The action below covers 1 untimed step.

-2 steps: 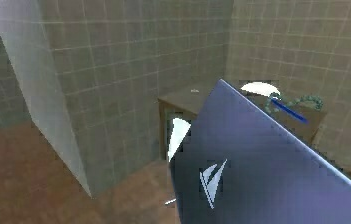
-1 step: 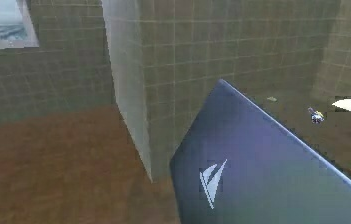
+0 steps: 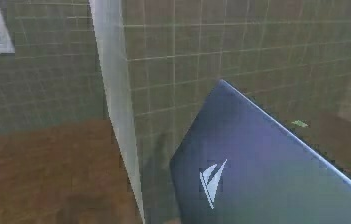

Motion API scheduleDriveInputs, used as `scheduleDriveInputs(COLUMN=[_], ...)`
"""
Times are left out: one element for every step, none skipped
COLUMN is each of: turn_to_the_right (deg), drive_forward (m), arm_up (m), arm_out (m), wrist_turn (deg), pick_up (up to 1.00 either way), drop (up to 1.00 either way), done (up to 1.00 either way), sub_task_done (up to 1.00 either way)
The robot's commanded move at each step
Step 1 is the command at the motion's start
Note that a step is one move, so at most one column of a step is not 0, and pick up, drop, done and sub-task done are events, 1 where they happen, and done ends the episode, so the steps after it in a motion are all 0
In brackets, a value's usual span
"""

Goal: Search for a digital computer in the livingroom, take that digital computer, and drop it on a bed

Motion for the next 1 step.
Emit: scheduleDriveInputs(turn_to_the_right=[-45.0], drive_forward=[0.0], arm_up=[0.0], arm_out=[0.0], wrist_turn=[0.0], pick_up=[0.0], drop=[0.0], done=[0.0], sub_task_done=[0.0])
